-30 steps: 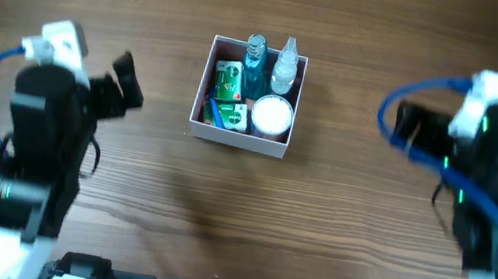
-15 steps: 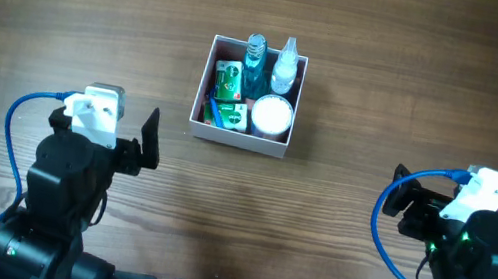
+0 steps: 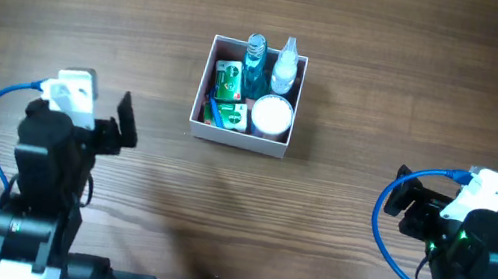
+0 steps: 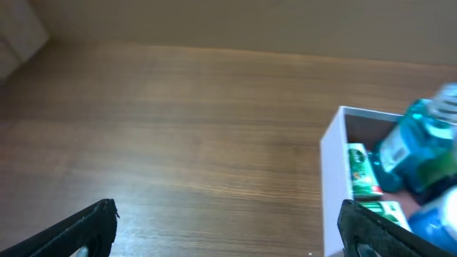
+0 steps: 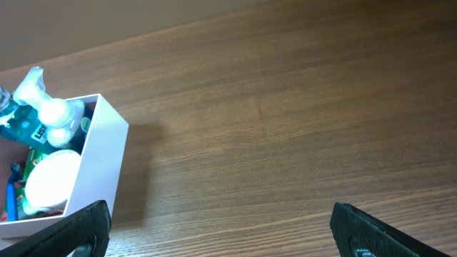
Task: Pack container
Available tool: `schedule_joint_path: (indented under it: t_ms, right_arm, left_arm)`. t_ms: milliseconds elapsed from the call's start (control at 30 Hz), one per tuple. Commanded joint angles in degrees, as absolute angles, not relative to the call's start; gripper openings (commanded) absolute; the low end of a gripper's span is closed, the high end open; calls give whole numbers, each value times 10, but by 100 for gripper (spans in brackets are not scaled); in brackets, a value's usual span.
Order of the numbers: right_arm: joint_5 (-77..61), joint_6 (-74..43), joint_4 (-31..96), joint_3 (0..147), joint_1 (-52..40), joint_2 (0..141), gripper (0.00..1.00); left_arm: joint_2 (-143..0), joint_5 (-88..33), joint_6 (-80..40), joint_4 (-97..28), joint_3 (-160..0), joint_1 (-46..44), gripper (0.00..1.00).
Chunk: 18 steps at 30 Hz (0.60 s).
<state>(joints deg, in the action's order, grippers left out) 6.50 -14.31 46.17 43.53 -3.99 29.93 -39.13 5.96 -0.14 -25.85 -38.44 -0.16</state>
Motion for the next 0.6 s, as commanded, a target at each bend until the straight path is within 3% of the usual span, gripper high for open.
schedule_joint_path:
  t_ms: [0, 567]
  right_arm:
    - [77, -152, 459, 435, -42, 294, 100]
    - [77, -152, 459, 435, -42, 294, 100]
  left_arm:
    - [-415, -40, 8, -246, -378, 59, 100]
    - [-418, -54, 9, -319, -378, 76, 100]
